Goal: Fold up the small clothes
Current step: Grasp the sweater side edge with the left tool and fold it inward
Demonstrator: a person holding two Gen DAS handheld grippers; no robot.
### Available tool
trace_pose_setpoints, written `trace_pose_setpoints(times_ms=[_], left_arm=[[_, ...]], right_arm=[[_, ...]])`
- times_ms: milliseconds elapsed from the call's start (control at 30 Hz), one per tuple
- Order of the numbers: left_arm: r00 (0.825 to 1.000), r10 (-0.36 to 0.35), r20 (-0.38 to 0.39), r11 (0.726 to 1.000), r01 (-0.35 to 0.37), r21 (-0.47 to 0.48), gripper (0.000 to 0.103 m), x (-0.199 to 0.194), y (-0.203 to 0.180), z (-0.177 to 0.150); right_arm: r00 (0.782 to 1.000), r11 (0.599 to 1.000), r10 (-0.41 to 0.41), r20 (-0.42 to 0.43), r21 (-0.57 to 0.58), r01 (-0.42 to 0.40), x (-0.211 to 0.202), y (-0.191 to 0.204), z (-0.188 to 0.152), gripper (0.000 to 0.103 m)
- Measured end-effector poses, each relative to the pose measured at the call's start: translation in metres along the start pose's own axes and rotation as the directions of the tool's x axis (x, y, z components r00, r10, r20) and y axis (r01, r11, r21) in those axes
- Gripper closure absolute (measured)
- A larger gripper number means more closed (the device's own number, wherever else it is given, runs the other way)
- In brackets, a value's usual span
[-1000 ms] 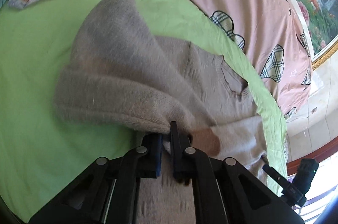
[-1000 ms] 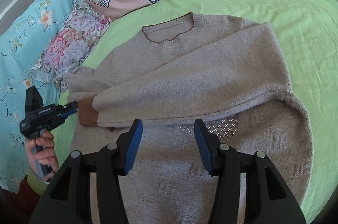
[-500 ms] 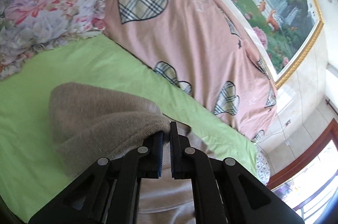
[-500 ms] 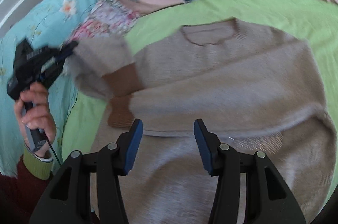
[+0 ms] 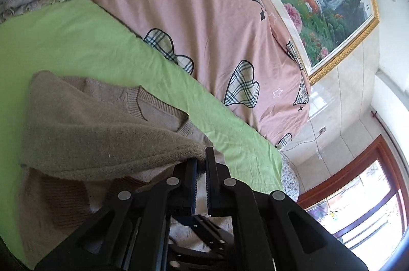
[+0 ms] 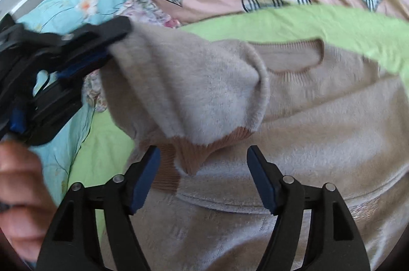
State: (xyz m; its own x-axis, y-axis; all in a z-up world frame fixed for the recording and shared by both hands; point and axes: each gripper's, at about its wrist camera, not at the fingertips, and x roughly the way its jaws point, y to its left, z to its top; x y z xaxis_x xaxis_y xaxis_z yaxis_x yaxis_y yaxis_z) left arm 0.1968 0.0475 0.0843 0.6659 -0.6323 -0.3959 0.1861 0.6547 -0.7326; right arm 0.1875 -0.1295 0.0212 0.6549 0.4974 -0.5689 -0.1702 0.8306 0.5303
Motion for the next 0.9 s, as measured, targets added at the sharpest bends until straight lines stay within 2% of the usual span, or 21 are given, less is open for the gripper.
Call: trace_pose_setpoints(times_ms=[200,233,267,333,433,533,667,733,800,833,900], left_arm=[[1.000,-0.002,-0.011,1.000,0.002,0.016,0.100,-0.004,0.001,-0.005],[1.000,0.014,-0.012,1.000,-0.014,0.026,0.099,-0.005,0.003,-0.007],[1.000,0.027,-0.015,0.999,-0.027,0.031,0.099,-0.007,0.006,-0.008],[0.999,0.046,-0.029,0.998,-0.045,0.032,0.099,-0.008,0.017,-0.012],[0.993,0.080,-0.084,0.996,-0.078,0.032,0.098,-0.001,0.036,-0.022],[0.977,0.118,-0.177,0.993,-0.111,0.045,0.098,0.011,0.055,-0.041],[0.952,0.188,-0.243,0.981,-0.169,0.096,0.099,0.011,0.079,-0.069],[0.943,0.221,-0.250,0.974,-0.202,0.098,0.099,0.004,0.093,-0.077],[0.935,0.268,-0.234,0.963,-0.252,0.096,0.099,-0.009,0.107,-0.079],[0.931,0.291,-0.219,0.956,-0.276,0.097,0.099,-0.015,0.112,-0.079],[0.921,0.345,-0.180,0.938,-0.333,0.094,0.099,-0.027,0.123,-0.075]], right_arm=[[1.000,0.999,-0.007,-0.003,0.044,0.008,0.028,0.003,-0.007,0.030],[1.000,0.998,-0.008,0.004,0.061,0.008,0.028,-0.002,-0.007,0.044],[1.000,0.997,-0.008,0.011,0.079,0.007,0.026,-0.008,-0.005,0.073],[0.999,0.995,-0.029,0.020,0.097,0.027,0.016,-0.021,0.000,0.090],[0.994,0.993,-0.093,0.054,0.084,0.088,-0.013,-0.040,0.005,0.091],[0.982,0.985,-0.170,0.080,0.054,0.166,-0.045,-0.055,0.008,0.092],[0.944,0.948,-0.319,0.084,0.011,0.319,-0.069,-0.081,0.011,0.092],[0.930,0.933,-0.361,0.068,0.022,0.360,-0.076,-0.097,0.010,0.092],[0.925,0.925,-0.379,0.024,0.027,0.379,-0.080,-0.113,0.007,0.091],[0.923,0.923,-0.384,0.010,0.027,0.384,-0.082,-0.119,0.004,0.088],[0.916,0.916,-0.401,-0.017,0.019,0.402,-0.083,-0.124,-0.004,0.073]])
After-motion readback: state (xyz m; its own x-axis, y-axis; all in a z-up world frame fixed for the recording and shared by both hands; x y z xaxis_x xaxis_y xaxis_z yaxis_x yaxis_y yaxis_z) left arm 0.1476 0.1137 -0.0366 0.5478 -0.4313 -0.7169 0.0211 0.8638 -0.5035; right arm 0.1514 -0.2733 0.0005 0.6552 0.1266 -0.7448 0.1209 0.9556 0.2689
